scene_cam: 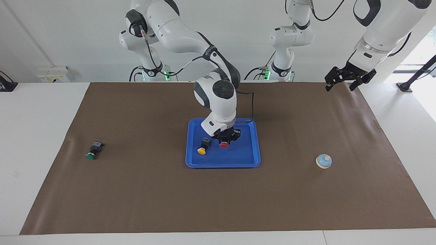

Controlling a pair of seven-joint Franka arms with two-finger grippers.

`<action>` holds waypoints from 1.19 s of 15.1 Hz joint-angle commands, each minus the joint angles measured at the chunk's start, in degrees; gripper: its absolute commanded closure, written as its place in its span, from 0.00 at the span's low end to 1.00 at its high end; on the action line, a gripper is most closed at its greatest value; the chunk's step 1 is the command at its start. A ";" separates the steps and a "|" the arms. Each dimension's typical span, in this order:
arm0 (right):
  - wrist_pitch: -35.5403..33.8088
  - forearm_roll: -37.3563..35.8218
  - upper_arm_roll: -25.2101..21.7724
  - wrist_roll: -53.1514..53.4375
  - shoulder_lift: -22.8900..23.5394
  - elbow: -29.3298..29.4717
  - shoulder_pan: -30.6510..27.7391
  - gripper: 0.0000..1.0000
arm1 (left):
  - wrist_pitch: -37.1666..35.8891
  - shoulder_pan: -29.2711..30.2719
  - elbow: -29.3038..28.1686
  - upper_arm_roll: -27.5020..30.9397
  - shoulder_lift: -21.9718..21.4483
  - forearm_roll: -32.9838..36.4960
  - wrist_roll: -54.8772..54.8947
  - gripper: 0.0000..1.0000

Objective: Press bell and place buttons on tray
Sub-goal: 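Grasp the red-top button with the right gripper and lift it, then lower the red button into the tray and open the right gripper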

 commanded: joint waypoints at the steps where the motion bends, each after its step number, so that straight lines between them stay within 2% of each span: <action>1: 5.15 0.98 -0.07 -0.42 -4.38 -8.23 0.13 1.00 | -0.37 0.10 -0.70 0.12 -0.96 -0.58 -0.53 0.00; 5: 7.18 0.98 -0.15 0.11 -5.09 -10.70 1.61 1.00 | -0.37 0.10 -0.70 0.12 -0.96 -0.58 -0.53 0.00; 7: 7.72 0.98 -0.07 3.87 -5.45 -11.23 2.06 1.00 | -0.37 0.10 -0.70 0.12 -0.96 -0.58 -0.53 0.00; 8: 7.89 0.98 -0.07 4.50 -5.45 -11.24 2.49 0.97 | -0.37 0.10 -0.70 0.12 -0.96 -0.58 -0.53 0.00; 9: 7.98 0.98 -0.15 4.68 -5.45 -11.24 2.50 0.46 | -0.37 0.10 -0.70 0.12 -0.96 -0.58 -0.53 0.00; 10: 7.89 0.98 -0.15 4.77 -5.45 -11.24 2.50 0.01 | -0.37 0.10 -0.70 0.12 -0.96 -0.58 -0.53 0.00; 15: 5.18 1.07 -0.33 4.86 -5.45 -9.05 1.62 0.00 | -0.37 0.10 -0.70 0.12 -0.96 -0.58 -0.53 0.00; 18: -2.10 1.07 -1.38 4.77 -7.02 -4.83 -1.09 0.00 | -0.37 0.10 -0.70 0.12 -0.96 -0.58 -0.53 0.00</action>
